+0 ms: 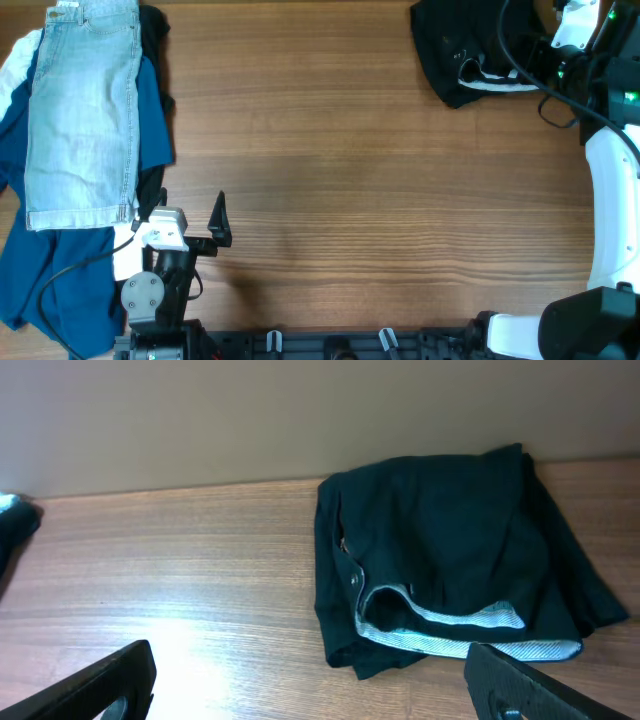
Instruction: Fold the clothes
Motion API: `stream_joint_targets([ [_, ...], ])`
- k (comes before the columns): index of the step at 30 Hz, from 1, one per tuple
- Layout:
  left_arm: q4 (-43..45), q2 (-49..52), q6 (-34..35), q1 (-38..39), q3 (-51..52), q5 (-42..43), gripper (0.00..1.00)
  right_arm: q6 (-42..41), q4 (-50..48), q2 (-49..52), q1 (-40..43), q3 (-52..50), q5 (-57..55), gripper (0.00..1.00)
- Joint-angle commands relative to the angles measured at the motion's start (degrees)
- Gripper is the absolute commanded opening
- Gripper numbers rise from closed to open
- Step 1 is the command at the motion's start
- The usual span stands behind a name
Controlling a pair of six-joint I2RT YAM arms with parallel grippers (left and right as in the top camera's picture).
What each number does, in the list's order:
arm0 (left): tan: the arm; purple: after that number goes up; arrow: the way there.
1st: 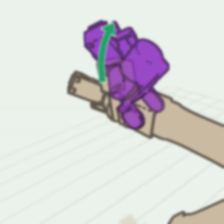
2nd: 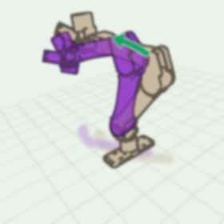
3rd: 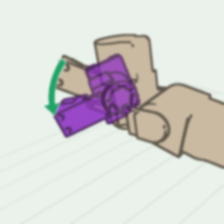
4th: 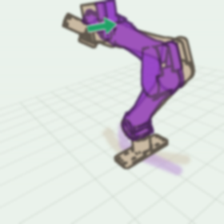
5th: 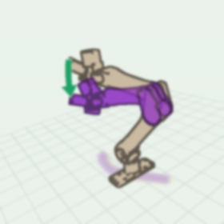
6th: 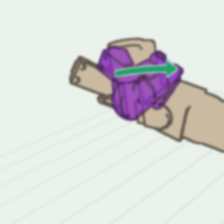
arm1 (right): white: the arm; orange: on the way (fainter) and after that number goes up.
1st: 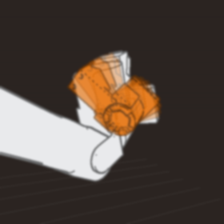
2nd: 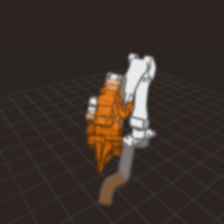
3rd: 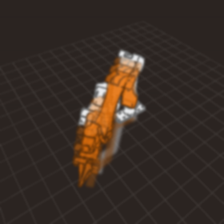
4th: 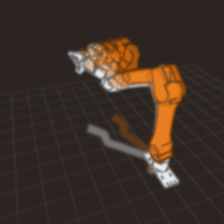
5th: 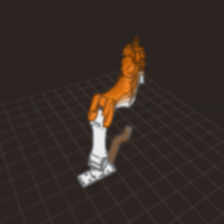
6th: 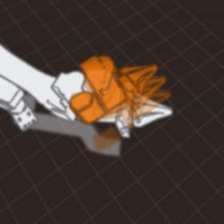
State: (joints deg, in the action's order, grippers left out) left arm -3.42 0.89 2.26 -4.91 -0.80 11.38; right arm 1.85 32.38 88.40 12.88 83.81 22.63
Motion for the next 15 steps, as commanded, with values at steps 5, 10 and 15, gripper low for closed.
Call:
stream_joint_targets([
  [5, -0.02, -0.72, 0.33, 0.26, 0.46, -0.76, 1.00, 4.02, 4.52, -13.73, -2.32, -2.47, -7.93, 1.00],
  [10, -0.02, -0.72, 0.33, 0.26, 0.46, -0.76, 1.00, 4.48, -13.70, -37.68, -9.75, -26.86, -15.54, 1.00],
  [15, -0.02, -0.72, 0.33, 0.26, 0.46, -0.76, 1.00, 0.96, -36.02, -62.69, -10.51, -63.25, -5.84, 1.00],
])
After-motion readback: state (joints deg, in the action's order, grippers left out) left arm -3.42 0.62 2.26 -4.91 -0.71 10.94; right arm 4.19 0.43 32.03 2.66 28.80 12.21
